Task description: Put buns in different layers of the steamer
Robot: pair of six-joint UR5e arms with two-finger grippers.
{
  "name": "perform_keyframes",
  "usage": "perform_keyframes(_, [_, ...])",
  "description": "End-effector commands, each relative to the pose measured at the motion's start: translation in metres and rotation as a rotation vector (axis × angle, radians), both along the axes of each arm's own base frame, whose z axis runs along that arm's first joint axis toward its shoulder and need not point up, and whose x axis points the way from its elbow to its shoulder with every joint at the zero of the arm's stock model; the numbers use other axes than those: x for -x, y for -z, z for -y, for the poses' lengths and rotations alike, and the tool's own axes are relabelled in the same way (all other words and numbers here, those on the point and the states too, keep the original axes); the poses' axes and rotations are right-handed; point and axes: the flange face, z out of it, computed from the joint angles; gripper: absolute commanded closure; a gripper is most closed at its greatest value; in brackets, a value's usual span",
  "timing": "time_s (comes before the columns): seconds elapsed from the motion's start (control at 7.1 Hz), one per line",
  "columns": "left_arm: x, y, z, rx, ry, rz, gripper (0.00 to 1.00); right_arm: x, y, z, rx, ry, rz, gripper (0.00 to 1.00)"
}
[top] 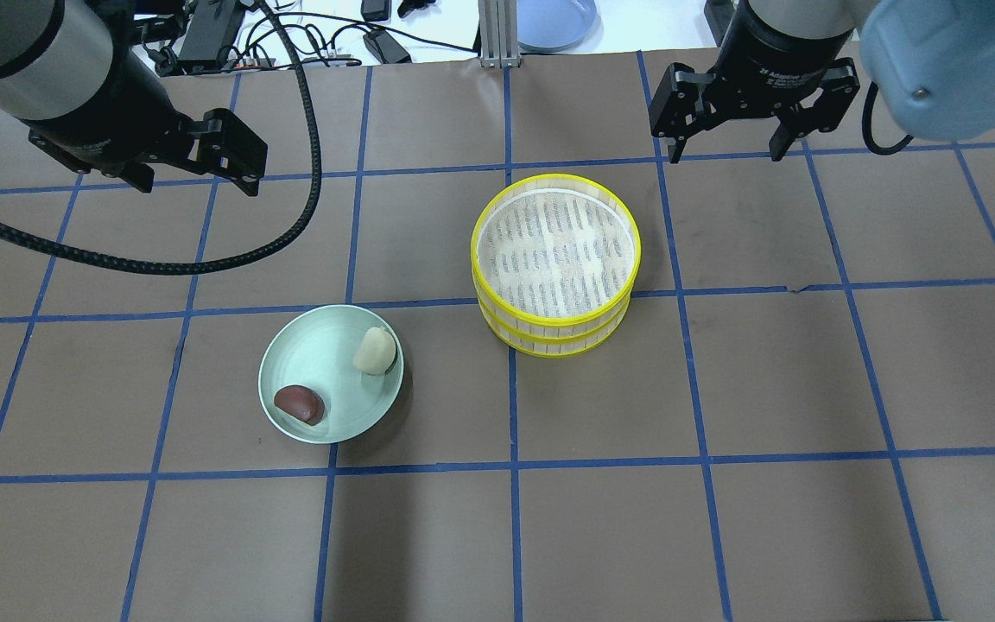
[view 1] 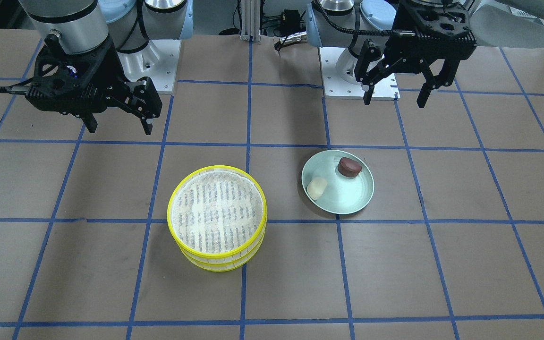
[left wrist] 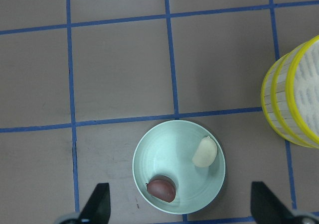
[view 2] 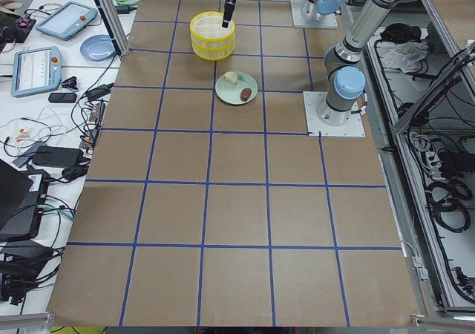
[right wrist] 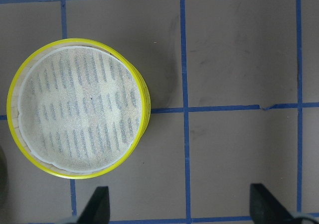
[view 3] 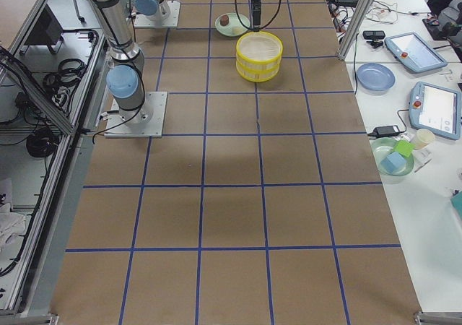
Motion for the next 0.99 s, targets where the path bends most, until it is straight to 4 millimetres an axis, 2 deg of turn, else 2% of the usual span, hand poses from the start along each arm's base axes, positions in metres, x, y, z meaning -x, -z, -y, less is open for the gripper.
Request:
perform_keyframes(0.0, [0.000,0.000,-0.001,-0.004,-0.001,0.004,0.00,0.001,-0.001,-0.001,0.004,-0.013,-0.007,0.28])
perform_keyframes(0.14, [-0.001,0.006,0.002,-0.015,-0.002,0.008,0.00,0.001,-0.001,-0.001,0.004,-0.009,-0.008,0.36])
perform_keyframes(0.28, [-0.002,0.009,0.006,-0.022,-0.007,0.004,0.00,0.000,-0.001,-0.001,0.004,-0.001,-0.004,0.38])
perform_keyframes(0.42, [-0.003,0.013,0.006,-0.030,-0.007,0.006,0.00,0.000,-0.001,-0.001,0.002,0.002,0.005,0.01])
perform_keyframes(0.7, [-0.004,0.020,0.011,-0.045,-0.008,0.003,0.00,0.000,0.000,0.000,0.000,0.002,0.005,0.00])
perform_keyframes(0.85, [-0.006,0.030,0.020,-0.061,-0.009,0.001,0.00,0.000,0.000,0.000,-0.001,0.000,0.003,0.00])
